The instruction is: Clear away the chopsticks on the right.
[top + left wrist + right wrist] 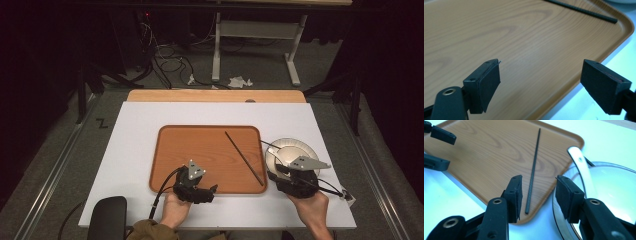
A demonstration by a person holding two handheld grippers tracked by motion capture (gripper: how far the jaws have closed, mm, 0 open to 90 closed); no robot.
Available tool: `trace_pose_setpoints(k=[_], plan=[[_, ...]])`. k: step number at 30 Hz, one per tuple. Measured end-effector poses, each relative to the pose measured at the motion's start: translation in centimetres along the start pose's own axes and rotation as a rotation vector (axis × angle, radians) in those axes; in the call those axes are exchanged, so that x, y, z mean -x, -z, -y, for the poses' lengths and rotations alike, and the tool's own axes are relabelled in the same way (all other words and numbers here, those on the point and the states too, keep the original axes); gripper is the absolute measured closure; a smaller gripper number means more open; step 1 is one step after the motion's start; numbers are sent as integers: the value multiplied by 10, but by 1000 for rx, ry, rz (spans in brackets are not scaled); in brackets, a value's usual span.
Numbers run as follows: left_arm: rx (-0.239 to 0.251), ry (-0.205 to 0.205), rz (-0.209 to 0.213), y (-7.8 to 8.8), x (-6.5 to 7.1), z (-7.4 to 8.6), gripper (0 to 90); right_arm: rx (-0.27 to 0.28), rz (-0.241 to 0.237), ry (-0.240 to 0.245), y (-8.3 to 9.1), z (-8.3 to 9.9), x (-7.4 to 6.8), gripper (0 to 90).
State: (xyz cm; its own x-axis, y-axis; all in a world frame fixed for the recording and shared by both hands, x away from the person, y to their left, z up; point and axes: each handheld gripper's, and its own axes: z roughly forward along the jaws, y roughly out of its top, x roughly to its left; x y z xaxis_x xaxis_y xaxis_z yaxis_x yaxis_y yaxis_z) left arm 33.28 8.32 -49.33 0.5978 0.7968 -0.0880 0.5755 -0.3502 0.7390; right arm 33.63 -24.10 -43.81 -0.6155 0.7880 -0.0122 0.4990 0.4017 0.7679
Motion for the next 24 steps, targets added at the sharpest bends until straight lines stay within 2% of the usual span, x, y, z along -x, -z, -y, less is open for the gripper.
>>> trace_pose_setpoints(k=[4, 10, 19, 24], plan=[[1, -25, 3, -4, 3, -5, 164, 19, 26, -16, 13, 6, 2, 570], [3, -36, 29, -11, 6, -12, 164, 34, 70, -46, 30, 14, 7, 570], [-1, -36, 48, -18, 8, -18, 164, 82, 163, -113, 64, 26, 29, 586], [1, -38, 46, -18, 9, -19, 164, 64, 230, -128, 75, 32, 42, 611]])
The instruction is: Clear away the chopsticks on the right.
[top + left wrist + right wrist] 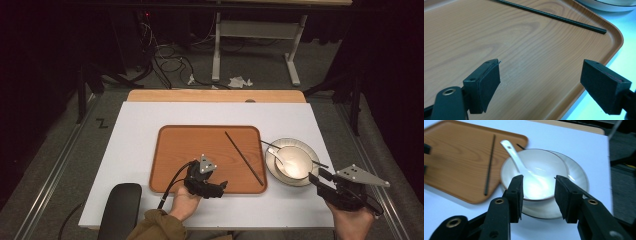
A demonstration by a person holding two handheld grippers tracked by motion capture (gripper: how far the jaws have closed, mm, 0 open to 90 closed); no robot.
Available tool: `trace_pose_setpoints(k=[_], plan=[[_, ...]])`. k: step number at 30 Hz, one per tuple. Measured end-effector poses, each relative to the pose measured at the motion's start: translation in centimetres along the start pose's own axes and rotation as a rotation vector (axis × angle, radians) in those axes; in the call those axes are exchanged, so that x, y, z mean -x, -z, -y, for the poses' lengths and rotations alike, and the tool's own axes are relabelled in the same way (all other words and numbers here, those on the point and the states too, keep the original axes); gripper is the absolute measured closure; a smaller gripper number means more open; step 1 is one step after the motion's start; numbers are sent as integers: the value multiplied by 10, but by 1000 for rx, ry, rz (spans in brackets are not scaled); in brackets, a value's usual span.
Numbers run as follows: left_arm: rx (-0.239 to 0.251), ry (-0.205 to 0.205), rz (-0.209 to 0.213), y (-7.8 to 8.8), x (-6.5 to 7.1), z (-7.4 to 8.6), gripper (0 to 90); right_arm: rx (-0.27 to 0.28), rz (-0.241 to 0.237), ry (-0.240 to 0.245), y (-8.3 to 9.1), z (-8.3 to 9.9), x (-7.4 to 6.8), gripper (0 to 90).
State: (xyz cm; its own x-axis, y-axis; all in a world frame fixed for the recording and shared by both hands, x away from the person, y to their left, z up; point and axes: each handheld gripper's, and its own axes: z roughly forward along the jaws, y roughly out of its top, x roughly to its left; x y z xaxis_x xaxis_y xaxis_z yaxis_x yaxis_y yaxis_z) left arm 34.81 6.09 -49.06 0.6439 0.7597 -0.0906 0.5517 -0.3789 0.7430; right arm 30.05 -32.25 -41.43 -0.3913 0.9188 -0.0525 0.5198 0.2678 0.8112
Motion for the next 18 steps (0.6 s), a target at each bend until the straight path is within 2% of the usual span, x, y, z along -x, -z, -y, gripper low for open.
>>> trace_pose_setpoints(k=[6, 9, 13, 14, 18], plan=[[4, 1, -10, 4, -1, 1, 164, -26, 31, -63, 1, 9, 26, 665], [-6, -24, -35, 6, 1, 3, 165, -23, 29, -85, -1, 9, 37, 670], [-9, -28, -49, 11, 1, 8, 165, -40, 29, -93, -9, 8, 48, 669], [-7, -23, -52, 13, 0, 9, 165, -54, 36, -93, -12, 8, 51, 669], [-4, 9, -73, 20, -4, 16, 164, -76, 14, -96, -25, 6, 61, 670]])
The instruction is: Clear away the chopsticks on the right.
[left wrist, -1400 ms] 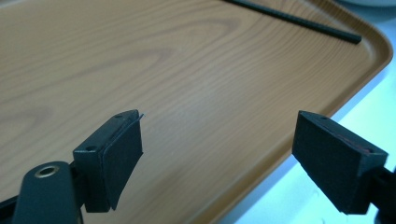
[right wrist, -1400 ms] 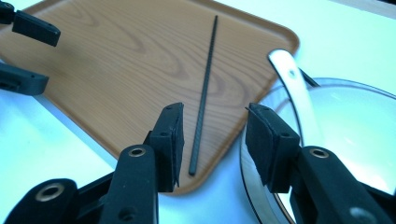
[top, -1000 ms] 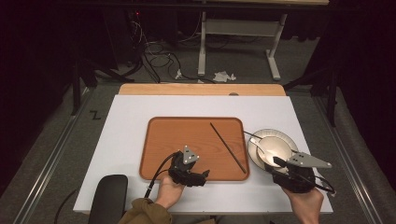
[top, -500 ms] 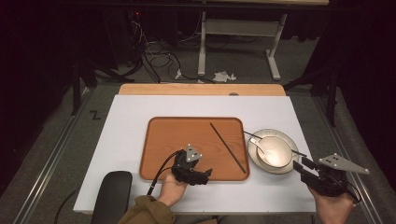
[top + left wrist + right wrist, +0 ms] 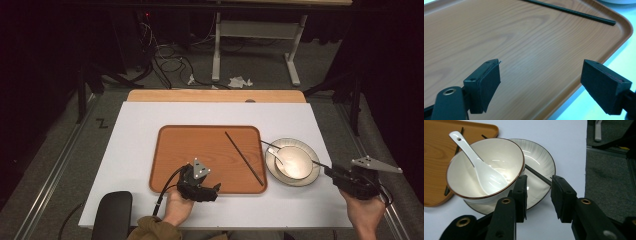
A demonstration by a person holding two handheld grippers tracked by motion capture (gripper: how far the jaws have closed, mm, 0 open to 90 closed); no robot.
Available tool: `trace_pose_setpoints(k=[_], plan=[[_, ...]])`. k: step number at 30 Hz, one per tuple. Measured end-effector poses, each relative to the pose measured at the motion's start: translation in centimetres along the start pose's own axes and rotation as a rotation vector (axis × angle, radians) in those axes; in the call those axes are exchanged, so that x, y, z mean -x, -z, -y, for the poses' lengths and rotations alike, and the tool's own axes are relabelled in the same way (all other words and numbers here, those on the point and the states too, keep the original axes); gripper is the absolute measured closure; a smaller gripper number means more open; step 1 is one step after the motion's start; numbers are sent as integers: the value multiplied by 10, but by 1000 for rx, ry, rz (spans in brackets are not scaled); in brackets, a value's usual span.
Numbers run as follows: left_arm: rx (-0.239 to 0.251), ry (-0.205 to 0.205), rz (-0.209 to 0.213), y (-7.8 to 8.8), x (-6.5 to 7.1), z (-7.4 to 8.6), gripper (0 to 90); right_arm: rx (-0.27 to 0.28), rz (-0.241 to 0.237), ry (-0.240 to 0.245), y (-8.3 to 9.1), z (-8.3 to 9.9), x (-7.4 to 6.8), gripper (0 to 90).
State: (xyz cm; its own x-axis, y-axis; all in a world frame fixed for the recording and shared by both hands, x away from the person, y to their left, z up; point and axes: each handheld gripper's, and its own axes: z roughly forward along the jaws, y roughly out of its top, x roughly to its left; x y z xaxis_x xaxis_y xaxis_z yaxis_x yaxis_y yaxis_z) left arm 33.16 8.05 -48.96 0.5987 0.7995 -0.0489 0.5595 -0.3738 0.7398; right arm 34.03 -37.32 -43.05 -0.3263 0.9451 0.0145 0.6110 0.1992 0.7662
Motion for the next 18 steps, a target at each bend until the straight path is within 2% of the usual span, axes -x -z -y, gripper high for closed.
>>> trace_pose_setpoints(k=[12, 18], plan=[[-14, 70, -56, 18, -10, 19, 164, -120, -24, 66, -49, -17, 8, 665], [-8, 87, -83, 25, -11, 25, 165, -163, -31, 57, -65, -20, 16, 680]])
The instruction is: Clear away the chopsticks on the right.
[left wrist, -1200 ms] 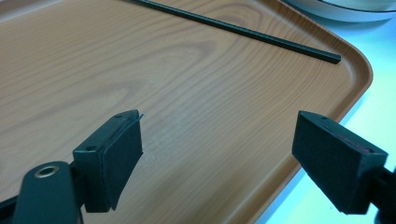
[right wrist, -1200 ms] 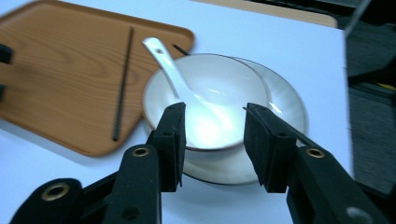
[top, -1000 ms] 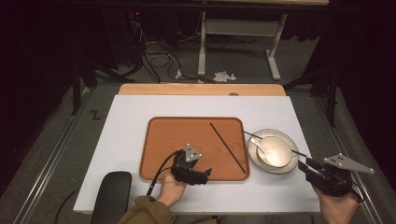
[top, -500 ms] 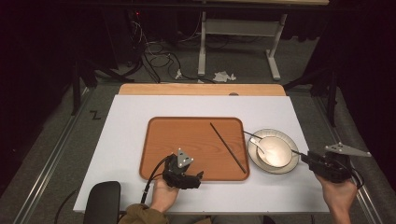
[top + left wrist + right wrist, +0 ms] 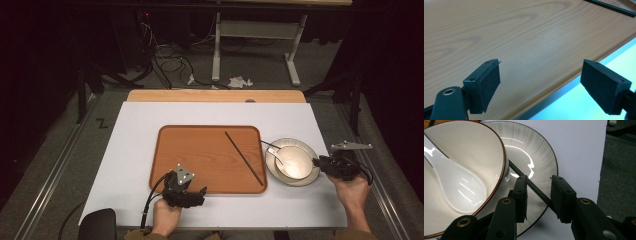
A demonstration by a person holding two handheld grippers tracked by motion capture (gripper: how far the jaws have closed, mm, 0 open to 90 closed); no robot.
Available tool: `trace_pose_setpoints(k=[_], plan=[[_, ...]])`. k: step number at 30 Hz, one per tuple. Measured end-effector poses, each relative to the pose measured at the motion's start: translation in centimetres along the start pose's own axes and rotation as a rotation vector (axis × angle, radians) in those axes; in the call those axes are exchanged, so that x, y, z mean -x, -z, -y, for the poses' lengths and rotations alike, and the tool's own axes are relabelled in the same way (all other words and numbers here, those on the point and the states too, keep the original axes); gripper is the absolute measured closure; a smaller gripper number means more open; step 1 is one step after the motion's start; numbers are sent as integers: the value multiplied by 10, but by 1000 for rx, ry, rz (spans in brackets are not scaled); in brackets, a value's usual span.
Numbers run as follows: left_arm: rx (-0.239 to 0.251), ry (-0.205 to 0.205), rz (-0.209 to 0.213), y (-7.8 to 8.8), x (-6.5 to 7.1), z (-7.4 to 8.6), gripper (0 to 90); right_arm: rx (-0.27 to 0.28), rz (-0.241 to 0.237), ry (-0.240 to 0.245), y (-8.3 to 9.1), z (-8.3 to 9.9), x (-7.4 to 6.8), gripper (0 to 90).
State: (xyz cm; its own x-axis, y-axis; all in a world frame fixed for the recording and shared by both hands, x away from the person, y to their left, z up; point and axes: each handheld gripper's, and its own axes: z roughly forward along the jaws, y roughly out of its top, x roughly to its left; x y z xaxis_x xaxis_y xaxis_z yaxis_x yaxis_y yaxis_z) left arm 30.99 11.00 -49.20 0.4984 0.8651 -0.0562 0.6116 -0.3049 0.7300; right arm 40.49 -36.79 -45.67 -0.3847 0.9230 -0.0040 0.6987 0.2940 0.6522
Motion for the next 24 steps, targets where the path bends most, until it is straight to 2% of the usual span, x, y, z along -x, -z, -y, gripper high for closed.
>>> trace_pose_setpoints(k=[7, 14, 20, 24], plan=[[3, 17, -20, 6, -2, 6, 165, -57, -8, 44, -16, -8, -2, 689], [7, 28, -36, 10, -4, 9, 164, -63, -21, 34, -20, -13, 3, 777], [3, 32, -38, 11, -4, 11, 165, -72, -42, 21, -22, -12, 8, 829], [-1, 27, -34, 10, -3, 11, 164, -69, -45, 27, -23, -12, 7, 856]])
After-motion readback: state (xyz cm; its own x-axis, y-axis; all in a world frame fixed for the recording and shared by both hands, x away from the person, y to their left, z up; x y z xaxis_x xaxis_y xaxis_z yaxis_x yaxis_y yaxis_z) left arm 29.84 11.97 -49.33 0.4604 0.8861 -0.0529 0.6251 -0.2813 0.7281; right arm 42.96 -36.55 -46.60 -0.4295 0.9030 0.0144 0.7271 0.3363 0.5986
